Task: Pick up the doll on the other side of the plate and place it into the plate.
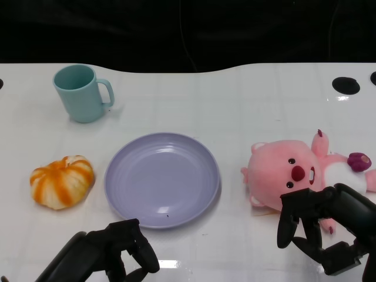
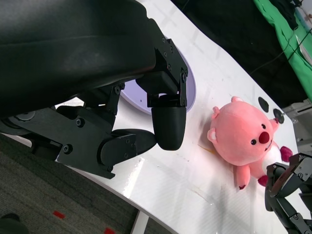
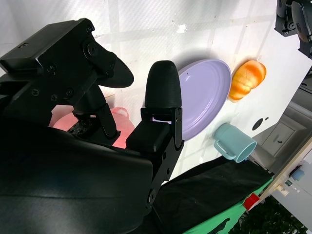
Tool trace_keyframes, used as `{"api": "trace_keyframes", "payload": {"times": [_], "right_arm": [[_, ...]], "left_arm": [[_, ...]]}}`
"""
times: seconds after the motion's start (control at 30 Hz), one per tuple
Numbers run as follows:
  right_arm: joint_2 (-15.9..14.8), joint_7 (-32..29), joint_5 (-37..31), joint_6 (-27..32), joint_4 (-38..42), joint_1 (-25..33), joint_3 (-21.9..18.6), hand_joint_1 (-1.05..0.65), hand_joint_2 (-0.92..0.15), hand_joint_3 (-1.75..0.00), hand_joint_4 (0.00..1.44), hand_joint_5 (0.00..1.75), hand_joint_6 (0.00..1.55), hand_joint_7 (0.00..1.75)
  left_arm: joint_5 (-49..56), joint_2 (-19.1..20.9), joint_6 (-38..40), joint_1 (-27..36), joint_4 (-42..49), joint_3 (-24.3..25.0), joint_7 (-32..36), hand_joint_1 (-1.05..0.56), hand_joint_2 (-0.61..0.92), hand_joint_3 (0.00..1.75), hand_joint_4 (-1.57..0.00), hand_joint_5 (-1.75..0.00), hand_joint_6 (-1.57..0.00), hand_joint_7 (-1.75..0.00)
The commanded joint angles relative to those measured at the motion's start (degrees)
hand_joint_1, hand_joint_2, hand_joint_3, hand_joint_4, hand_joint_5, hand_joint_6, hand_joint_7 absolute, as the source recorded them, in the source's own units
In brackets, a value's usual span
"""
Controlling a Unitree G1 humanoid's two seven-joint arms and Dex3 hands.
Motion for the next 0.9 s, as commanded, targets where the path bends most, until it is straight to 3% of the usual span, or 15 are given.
{"api": "trace_keyframes", "payload": {"times": [0.03, 0.9], "right_arm": [[-0.7, -0.3, 0.2, -0.7, 0.2, -0.4, -0.3, 0.0, -0.41, -1.2, 0.84, 1.73, 0.8, 1.26], [-0.1, -0.8, 0.7, 0.0, -0.2, -0.7, -0.9, 0.01, -0.45, -1.14, 0.82, 1.61, 0.81, 1.21]], "left_arm": [[-0.3, 0.8, -0.5, -0.1, 0.4, 0.7, 0.0, -0.24, 0.83, 0.63, -0.65, -1.75, -0.62, -1.36], [-0.6, 1.1, -1.4, 0.1, 1.0, 1.5, -0.3, -0.25, 0.85, 0.59, -0.64, -1.75, -0.62, -1.34]]}}
